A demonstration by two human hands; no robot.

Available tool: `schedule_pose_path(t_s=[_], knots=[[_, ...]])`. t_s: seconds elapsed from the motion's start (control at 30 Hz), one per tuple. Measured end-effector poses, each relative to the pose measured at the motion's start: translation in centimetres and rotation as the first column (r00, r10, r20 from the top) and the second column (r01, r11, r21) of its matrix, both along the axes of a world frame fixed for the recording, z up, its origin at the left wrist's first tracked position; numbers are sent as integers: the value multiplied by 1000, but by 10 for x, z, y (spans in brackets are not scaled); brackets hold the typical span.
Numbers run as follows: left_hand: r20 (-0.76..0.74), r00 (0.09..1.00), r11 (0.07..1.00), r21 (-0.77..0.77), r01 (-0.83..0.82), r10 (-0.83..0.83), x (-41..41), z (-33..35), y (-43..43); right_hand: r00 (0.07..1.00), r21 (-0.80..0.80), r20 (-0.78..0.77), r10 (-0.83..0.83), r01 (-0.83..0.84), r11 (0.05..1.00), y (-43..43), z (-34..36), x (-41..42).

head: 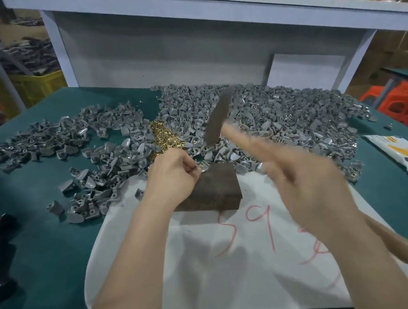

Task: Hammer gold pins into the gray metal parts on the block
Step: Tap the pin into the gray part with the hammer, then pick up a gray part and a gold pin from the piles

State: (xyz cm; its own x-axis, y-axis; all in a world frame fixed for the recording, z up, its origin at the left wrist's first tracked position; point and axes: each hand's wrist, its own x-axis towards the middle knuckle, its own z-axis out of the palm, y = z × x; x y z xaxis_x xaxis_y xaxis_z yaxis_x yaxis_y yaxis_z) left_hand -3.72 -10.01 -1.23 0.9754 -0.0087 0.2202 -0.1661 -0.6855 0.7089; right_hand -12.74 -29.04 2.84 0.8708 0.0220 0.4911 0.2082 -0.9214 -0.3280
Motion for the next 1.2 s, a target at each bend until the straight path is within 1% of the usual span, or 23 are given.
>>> schedule_pose_path(t_s=[0.03,0.07,0.1,0.13,0.23,0.27,0.3,0.33,0.4,0.47,0.53,0.6,0.63,0.7,0.8,0.87,0.9,0.97,1.0,1.07,1.1,1.17,1.2], knots=[[-6,1000,1000,7,-6,6,-1,1,0,993,-53,-117,-7,1,999,1,-3,0],[-6,1000,1000,13,-7,7,-2,2,0,984,-106,-173,-39,21,994,1,-5,-1],[-4,1000,1000,11,-12,12,-2,3,0,985,-138,-159,-68,46,989,2,-4,0],[-7,1000,1000,1,-14,14,-3,2,0,993,-126,-93,-79,67,990,1,-3,1],[-13,1000,1000,-18,14,-14,-1,2,-1,988,57,150,-37,28,998,1,-2,-3],[-8,1000,1000,-6,18,-18,-2,2,-1,985,65,170,-7,-4,998,2,-2,-4],[-3,1000,1000,-4,11,-11,-2,3,-1,991,36,133,31,-36,999,4,-4,-4],[-3,1000,1000,-9,0,0,-3,4,0,997,8,42,59,-60,998,6,-5,-5],[-15,1000,1000,2,-10,10,-5,5,0,987,-59,-158,12,-22,998,4,-8,-3],[-24,1000,1000,7,-15,15,-6,5,0,990,-118,-117,-80,66,991,0,-6,3],[-29,1000,1000,-2,-11,11,-5,5,0,997,-35,-9,-82,82,996,-2,-9,8],[-22,1000,1000,19,-4,4,-4,5,0,997,160,20,-72,68,985,-2,-15,18],[-15,1000,1000,31,-2,2,-4,5,0,998,230,-12,-69,70,971,-2,-19,27],[-13,1000,999,31,-8,8,-5,6,-1,989,303,-143,-40,82,949,-2,-29,49],[-26,1000,999,34,-5,6,-6,9,0,928,411,-370,38,127,903,-3,-45,69],[-41,999,999,54,6,-3,-8,12,0,900,391,-436,29,160,906,-5,-51,70],[-51,999,998,62,12,-9,-8,13,0,902,328,-432,-11,169,929,-6,-51,68],[-63,998,997,72,24,-19,-9,15,0,935,151,-326,-143,200,968,-6,-48,63],[-64,998,997,70,31,-26,-9,16,-1,959,120,-231,-164,195,973,-3,-44,62],[-44,998,997,47,55,-53,-8,18,-2,995,208,-78,-60,75,975,8,-32,61],[-31,997,997,25,69,-69,-8,19,-3,996,275,-78,36,-13,961,17,-26,63],[-13,995,994,-32,103,-104,-7,21,-3,960,345,-187,211,-137,929,37,-20,70],[4,994,992,-58,112,-112,-6,22,-2,941,361,-230,249,-155,920,44,-19,75]])
